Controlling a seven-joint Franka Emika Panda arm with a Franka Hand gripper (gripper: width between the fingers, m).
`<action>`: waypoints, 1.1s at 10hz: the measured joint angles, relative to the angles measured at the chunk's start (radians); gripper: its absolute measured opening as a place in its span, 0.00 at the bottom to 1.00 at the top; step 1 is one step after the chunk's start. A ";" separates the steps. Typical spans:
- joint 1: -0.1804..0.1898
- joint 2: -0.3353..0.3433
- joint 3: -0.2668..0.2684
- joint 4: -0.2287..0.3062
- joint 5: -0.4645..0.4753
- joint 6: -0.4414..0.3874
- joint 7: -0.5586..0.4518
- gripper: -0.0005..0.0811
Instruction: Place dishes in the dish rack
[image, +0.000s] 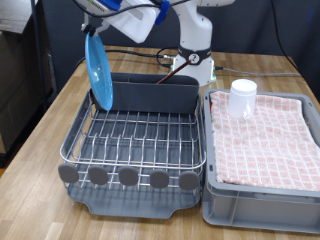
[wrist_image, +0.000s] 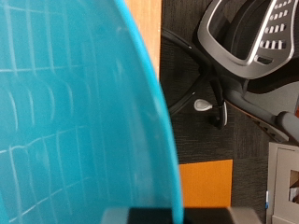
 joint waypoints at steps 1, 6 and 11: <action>0.000 0.018 0.000 0.000 -0.003 0.007 0.020 0.03; 0.000 0.089 -0.008 -0.001 -0.004 0.064 0.060 0.03; 0.000 0.141 -0.011 -0.005 0.003 0.112 0.076 0.03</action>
